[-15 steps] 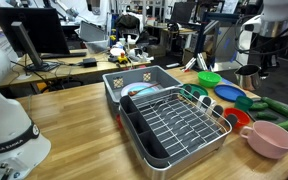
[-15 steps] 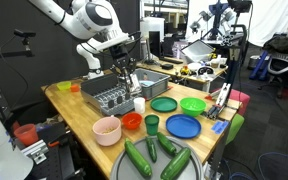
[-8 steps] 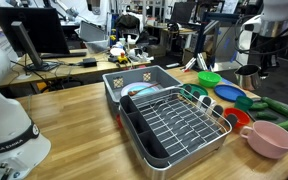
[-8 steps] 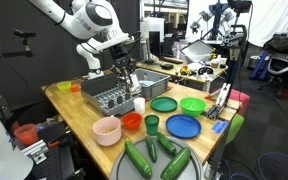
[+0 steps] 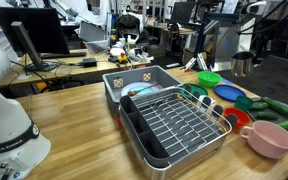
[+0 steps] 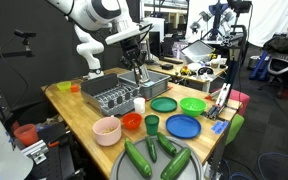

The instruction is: Pour the contents of the jug into the pink mug

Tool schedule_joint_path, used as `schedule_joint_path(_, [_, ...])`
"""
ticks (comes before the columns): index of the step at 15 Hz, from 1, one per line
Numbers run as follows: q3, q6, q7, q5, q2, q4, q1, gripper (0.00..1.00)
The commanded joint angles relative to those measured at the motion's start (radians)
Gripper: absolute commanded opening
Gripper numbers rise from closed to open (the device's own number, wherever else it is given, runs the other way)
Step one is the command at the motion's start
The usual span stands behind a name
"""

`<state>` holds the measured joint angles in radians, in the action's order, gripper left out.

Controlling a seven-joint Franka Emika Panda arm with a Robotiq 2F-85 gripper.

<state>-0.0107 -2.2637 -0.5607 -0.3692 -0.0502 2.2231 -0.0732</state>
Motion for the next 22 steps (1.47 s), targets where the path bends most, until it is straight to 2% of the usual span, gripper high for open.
schedule_joint_path(1, [0.012,-0.029,-0.093,0.097,0.088,-0.085,0.025,0.04])
schedule_joint_path(4, [0.009,-0.041,-0.146,0.157,0.182,-0.158,0.047,0.04])
schedule_joint_path(9, [-0.010,-0.103,-0.190,0.183,0.329,-0.250,0.078,0.04])
schedule_joint_path(15, [-0.041,-0.136,-0.254,0.214,0.459,-0.287,0.116,0.04])
schedule_joint_path(22, [-0.058,-0.167,-0.279,0.243,0.527,-0.295,0.162,0.04])
